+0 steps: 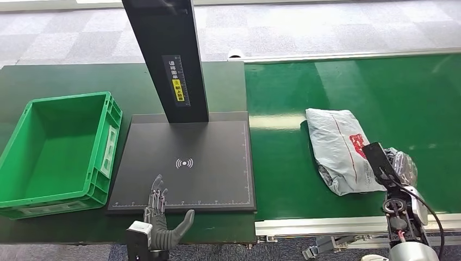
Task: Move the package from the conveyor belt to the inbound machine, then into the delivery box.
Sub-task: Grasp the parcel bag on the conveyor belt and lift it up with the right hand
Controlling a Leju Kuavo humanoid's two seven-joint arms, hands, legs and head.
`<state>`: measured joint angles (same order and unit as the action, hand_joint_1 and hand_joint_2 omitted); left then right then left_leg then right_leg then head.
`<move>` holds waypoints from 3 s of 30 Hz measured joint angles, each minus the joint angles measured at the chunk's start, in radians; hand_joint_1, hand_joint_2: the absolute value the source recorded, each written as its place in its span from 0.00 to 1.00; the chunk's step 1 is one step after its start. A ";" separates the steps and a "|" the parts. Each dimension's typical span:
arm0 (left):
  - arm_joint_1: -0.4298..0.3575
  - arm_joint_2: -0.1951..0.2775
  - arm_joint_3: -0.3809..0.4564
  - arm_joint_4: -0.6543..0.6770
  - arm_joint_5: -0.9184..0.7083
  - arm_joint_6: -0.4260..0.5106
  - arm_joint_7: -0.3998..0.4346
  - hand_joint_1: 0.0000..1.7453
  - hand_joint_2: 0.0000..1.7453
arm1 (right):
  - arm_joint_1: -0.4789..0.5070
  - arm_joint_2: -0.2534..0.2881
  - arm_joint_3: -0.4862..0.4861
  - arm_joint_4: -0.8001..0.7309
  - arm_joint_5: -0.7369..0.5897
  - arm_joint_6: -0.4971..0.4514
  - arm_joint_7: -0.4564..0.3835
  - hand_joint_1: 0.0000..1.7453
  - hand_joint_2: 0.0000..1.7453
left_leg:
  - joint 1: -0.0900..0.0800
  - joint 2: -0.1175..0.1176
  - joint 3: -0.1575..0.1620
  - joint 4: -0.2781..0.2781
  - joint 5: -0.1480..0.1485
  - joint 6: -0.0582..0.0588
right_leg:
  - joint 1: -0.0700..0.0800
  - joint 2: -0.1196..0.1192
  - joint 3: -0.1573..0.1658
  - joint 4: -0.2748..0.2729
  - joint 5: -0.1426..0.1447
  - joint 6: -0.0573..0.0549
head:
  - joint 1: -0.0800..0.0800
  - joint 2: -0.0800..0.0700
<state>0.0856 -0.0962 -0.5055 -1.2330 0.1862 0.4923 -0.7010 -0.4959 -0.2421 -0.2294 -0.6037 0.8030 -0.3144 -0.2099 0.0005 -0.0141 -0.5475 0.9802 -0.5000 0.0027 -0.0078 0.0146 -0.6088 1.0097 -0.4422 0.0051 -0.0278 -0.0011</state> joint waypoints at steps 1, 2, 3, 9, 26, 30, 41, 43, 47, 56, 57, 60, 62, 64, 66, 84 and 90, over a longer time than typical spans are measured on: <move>0.003 0.000 0.000 0.000 0.000 0.002 0.000 0.00 1.00 | 0.030 0.006 0.014 -0.090 0.002 -0.003 0.018 0.20 1.00 | 0.000 -0.001 0.000 0.000 0.000 0.000 | 0.000 -0.001 0.000 0.000 0.000 0.000 | 0.000 0.000; 0.006 0.000 0.000 -0.001 0.000 0.002 0.000 0.00 1.00 | 0.063 0.011 0.027 -0.184 0.002 -0.005 0.037 0.00 1.00 | 0.000 -0.002 0.000 0.000 0.000 0.000 | 0.000 -0.001 0.000 0.000 -0.001 0.000 | 0.000 0.000; 0.009 0.001 0.000 -0.002 0.000 0.002 0.000 0.00 1.00 | 0.099 0.016 0.039 -0.279 0.003 -0.008 0.053 0.00 1.00 | 0.000 -0.002 -0.001 0.000 0.000 0.000 | 0.000 -0.002 0.000 0.000 -0.001 0.000 | 0.000 0.000; 0.021 0.002 0.000 -0.010 -0.001 0.002 0.000 0.00 1.00 | 0.283 0.037 0.083 -0.702 0.002 -0.067 0.064 0.00 1.00 | 0.000 -0.002 -0.001 0.000 -0.001 0.000 | 0.000 -0.002 0.000 0.000 -0.002 0.000 | 0.000 0.000; 0.027 0.004 0.000 -0.018 -0.010 -0.006 0.000 0.00 1.00 | 0.385 0.050 0.098 -0.946 0.000 -0.094 0.063 0.00 1.00 | 0.000 -0.002 0.000 0.000 -0.001 0.000 | 0.000 -0.002 0.001 0.000 -0.002 0.000 | 0.000 0.000; 0.028 0.004 0.000 -0.020 -0.018 -0.014 0.000 0.00 1.00 | 0.396 0.052 0.098 -0.952 -0.017 -0.074 0.081 0.00 1.00 | 0.000 -0.002 0.000 0.000 -0.001 0.000 | 0.000 -0.002 0.001 0.000 -0.002 0.000 | 0.000 0.000; 0.021 0.003 -0.006 -0.015 -0.021 -0.041 0.000 0.00 1.00 | 0.141 0.028 0.097 -0.370 -0.035 0.030 0.032 0.00 1.00 | 0.000 -0.001 0.003 0.000 0.000 0.000 | 0.000 -0.001 0.003 0.000 0.000 0.001 | 0.000 0.000; 0.016 0.003 -0.007 -0.011 -0.019 -0.046 0.000 0.00 1.00 | 0.102 0.028 0.097 -0.260 -0.035 0.031 0.016 0.00 1.00 | 0.000 -0.001 0.002 0.000 0.000 0.000 | 0.000 -0.001 0.002 0.000 0.000 0.000 | 0.000 0.000; 0.005 0.006 -0.011 -0.002 -0.015 -0.060 0.000 0.00 1.00 | 0.046 0.027 0.098 -0.090 -0.024 0.041 0.005 0.00 1.00 | 0.000 -0.001 0.001 0.000 0.000 0.000 | 0.001 -0.001 0.001 0.000 -0.001 0.000 | 0.000 0.000; -0.013 0.010 -0.028 0.017 -0.015 -0.075 0.000 0.00 1.00 | -0.006 0.027 0.112 0.146 0.008 0.126 0.000 0.00 1.00 | 0.000 -0.001 0.000 0.000 0.000 0.000 | 0.000 -0.002 0.001 0.000 -0.001 0.000 | 0.000 0.000; -0.014 0.010 -0.029 0.019 -0.015 -0.075 0.000 0.00 1.00 | -0.008 0.027 0.114 0.158 0.008 0.128 0.000 0.00 1.00 | 0.000 -0.001 0.000 0.000 0.000 0.000 | 0.000 -0.002 0.001 0.000 -0.001 0.000 | 0.000 0.000; -0.016 0.010 -0.031 0.022 -0.014 -0.075 0.000 0.00 1.00 | -0.016 0.027 0.118 0.184 0.008 0.132 0.000 0.00 1.00 | 0.000 -0.001 0.000 0.000 0.000 0.000 | 0.000 -0.002 0.001 0.000 -0.001 0.000 | 0.000 0.000; -0.017 0.009 -0.032 0.023 -0.014 -0.075 0.000 0.00 1.00 | -0.020 0.027 0.119 0.197 0.009 0.143 0.000 0.00 1.00 | 0.000 -0.001 0.000 0.000 0.000 0.000 | 0.000 -0.002 0.001 0.000 -0.001 0.000 | 0.000 0.000; -0.019 0.009 -0.032 0.024 -0.014 -0.074 0.000 0.00 1.00 | -0.024 0.027 0.121 0.206 0.012 0.174 0.000 0.00 1.00 | 0.000 -0.001 0.000 0.000 0.000 0.000 | 0.000 -0.002 0.001 0.000 -0.001 0.000 | 0.000 0.000; -0.021 0.008 -0.032 0.025 -0.014 -0.074 0.000 0.00 1.00 | -0.027 0.027 0.124 0.215 0.018 0.218 0.000 0.00 1.00 | 0.000 -0.001 0.000 0.000 0.000 0.000 | 0.000 -0.002 0.001 0.000 -0.001 0.000 | 0.000 0.000; -0.056 -0.017 -0.034 0.057 -0.023 -0.078 0.000 0.00 1.00 | -0.112 0.060 0.186 0.259 0.020 0.646 -0.050 1.00 1.00 | 0.001 0.005 0.013 0.000 -0.002 0.000 | 0.002 0.006 0.011 0.000 -0.001 0.000 | 0.000 0.000; -0.058 -0.020 -0.034 0.069 -0.025 -0.079 0.000 0.00 1.00 | -0.105 0.074 0.194 0.259 0.009 0.645 -0.046 1.00 1.00 | 0.001 0.004 0.013 0.000 -0.003 0.000 | 0.002 0.005 0.010 0.000 -0.001 0.000 | 0.000 0.000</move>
<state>0.0271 -0.1163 -0.5396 -1.1643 0.1616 0.4131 -0.7008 -0.6011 -0.1683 -0.0355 -0.3446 0.8116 0.3311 -0.2561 0.0013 -0.0098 -0.5349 0.9801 -0.5025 0.0028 -0.0062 0.0200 -0.5984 1.0095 -0.4435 0.0050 -0.0276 -0.0011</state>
